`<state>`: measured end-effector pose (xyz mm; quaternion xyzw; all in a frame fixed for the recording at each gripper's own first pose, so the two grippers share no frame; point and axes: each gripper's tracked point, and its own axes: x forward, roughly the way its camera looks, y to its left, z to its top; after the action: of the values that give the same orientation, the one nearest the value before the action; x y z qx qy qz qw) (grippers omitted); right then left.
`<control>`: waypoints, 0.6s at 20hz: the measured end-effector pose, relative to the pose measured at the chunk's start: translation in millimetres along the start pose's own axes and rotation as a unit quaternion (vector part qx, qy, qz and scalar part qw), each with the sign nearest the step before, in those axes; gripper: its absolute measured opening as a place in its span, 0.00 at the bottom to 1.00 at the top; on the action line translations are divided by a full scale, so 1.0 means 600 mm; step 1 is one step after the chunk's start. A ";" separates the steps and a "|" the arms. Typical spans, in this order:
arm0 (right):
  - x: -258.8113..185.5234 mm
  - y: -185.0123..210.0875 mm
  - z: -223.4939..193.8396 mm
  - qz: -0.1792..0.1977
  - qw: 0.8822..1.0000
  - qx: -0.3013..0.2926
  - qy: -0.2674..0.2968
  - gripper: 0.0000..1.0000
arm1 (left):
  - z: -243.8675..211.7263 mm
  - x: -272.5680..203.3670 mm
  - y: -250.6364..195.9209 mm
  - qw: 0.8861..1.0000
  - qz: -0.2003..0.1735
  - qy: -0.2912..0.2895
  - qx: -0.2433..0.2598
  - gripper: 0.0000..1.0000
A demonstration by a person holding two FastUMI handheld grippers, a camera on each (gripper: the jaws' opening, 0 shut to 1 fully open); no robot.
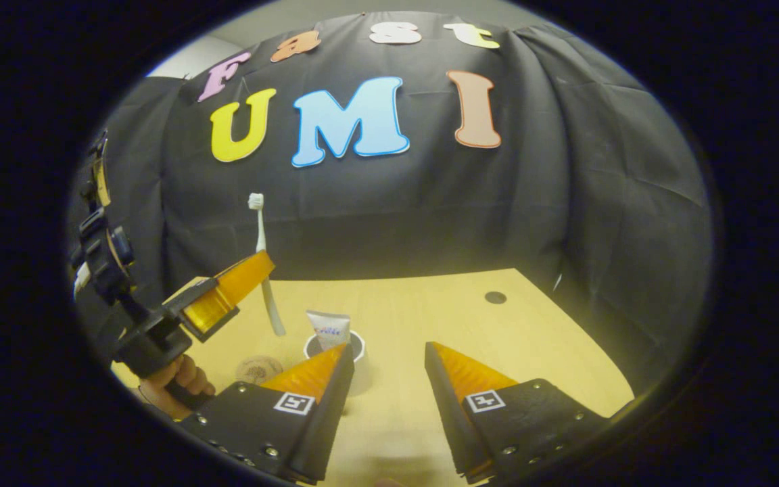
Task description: Put the toothbrush and toothpaste on the desktop into the cup, then pick up the cup and place it on the coaster on the desktop.
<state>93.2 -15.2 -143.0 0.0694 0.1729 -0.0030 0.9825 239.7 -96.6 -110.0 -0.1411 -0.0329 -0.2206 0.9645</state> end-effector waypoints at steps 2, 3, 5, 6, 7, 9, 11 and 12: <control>-0.012 -0.012 -0.016 -0.011 1.000 -0.003 0.010 0.66 | -0.019 0.013 -0.014 1.000 -0.008 0.008 -0.008 0.08; -0.016 -0.016 -0.024 -0.015 1.000 -0.003 0.017 0.66 | -0.033 0.019 -0.016 1.000 -0.008 0.016 -0.009 0.08; -0.023 -0.016 -0.036 -0.015 0.999 0.009 0.028 0.66 | -0.052 0.031 -0.015 0.999 -0.010 0.029 -0.014 0.08; -0.027 -0.015 -0.038 -0.015 0.999 0.014 0.031 0.67 | -0.061 0.033 -0.015 0.999 -0.011 0.035 -0.019 0.08; -0.028 -0.015 -0.040 -0.017 0.999 0.018 0.033 0.67 | -0.070 0.033 -0.012 0.999 -0.007 0.039 -0.022 0.08; -0.031 -0.014 -0.041 -0.017 0.999 0.025 0.032 0.66 | -0.095 0.029 -0.010 0.998 -0.004 0.053 -0.026 0.08; -0.032 -0.011 -0.040 -0.018 0.999 0.026 0.033 0.66 | -0.115 0.028 -0.007 0.998 -0.001 0.066 -0.022 0.08; -0.031 -0.010 -0.043 -0.018 0.999 0.026 0.035 0.66 | -0.124 0.025 -0.007 0.997 -0.002 0.073 -0.021 0.09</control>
<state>66.5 -18.0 -161.6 0.0918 0.2079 -0.0233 0.9736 251.7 -127.9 -178.4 -0.1452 0.0420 -0.2327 0.9607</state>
